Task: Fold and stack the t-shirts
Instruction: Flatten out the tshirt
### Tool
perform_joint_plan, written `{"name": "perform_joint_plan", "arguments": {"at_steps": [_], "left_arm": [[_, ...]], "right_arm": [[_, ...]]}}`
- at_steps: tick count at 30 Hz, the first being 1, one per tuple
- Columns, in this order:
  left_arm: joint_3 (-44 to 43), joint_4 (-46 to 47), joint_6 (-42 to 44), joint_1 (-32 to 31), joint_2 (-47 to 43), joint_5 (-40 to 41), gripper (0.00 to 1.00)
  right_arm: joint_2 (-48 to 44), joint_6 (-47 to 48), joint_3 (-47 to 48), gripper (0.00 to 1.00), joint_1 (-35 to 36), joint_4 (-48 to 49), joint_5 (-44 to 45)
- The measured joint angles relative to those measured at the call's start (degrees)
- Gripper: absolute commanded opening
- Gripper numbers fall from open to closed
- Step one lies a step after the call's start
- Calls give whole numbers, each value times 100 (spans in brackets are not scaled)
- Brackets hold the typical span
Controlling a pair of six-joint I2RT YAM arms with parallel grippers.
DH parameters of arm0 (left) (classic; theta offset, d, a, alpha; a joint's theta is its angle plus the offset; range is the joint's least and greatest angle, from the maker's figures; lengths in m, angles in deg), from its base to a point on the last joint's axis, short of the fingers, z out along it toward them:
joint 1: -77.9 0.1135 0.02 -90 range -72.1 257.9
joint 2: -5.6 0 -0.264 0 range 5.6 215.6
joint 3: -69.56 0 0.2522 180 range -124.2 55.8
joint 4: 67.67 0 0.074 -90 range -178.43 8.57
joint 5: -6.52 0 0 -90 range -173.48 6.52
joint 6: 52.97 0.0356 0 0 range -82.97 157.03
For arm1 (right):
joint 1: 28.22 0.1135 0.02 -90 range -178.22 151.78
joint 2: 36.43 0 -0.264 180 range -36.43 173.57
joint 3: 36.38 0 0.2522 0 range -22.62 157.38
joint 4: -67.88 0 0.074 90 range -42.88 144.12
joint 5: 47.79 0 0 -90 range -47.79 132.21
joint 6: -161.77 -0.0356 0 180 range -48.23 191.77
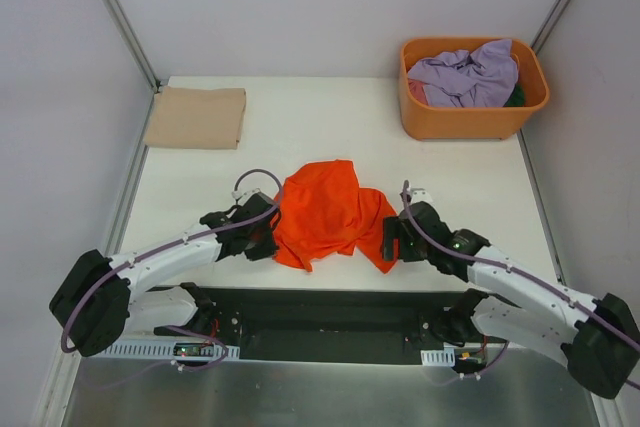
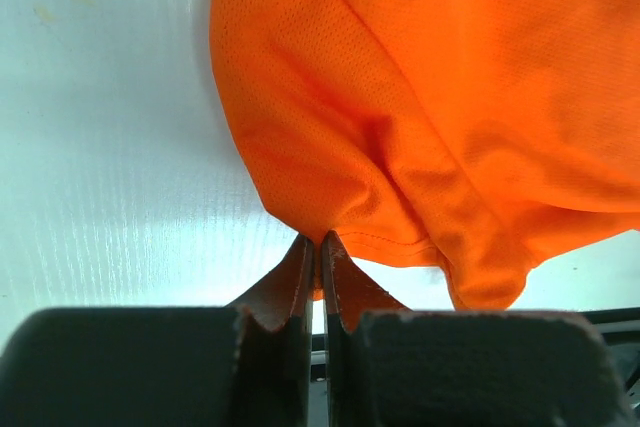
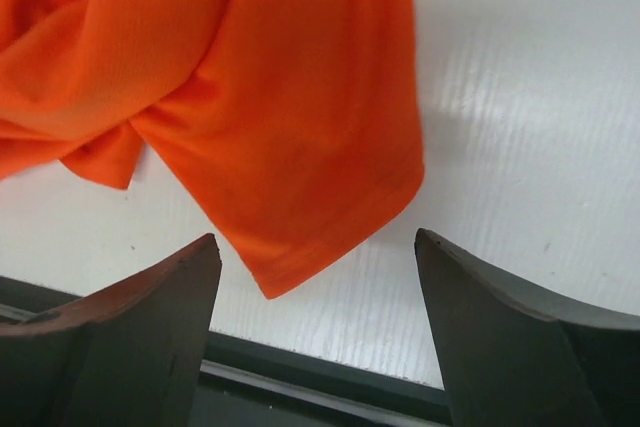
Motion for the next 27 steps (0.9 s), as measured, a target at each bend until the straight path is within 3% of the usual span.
{"name": "perform_joint_plan", "arguments": {"at_steps": [10, 18, 21, 27], "left_arm": [[44, 0, 7, 0, -192, 138, 0], [44, 2, 17, 0, -192, 138, 0], [44, 2, 17, 0, -195, 144, 0], [44, 2, 57, 0, -256, 249, 0]], "right_arm": [[1843, -70, 922, 46, 1283, -315, 256], [2721, -175, 1147, 45, 1392, -542, 199], [2896, -227, 1174, 41, 1410, -597, 197], [3101, -345, 1333, 8, 1414, -651, 369]]}}
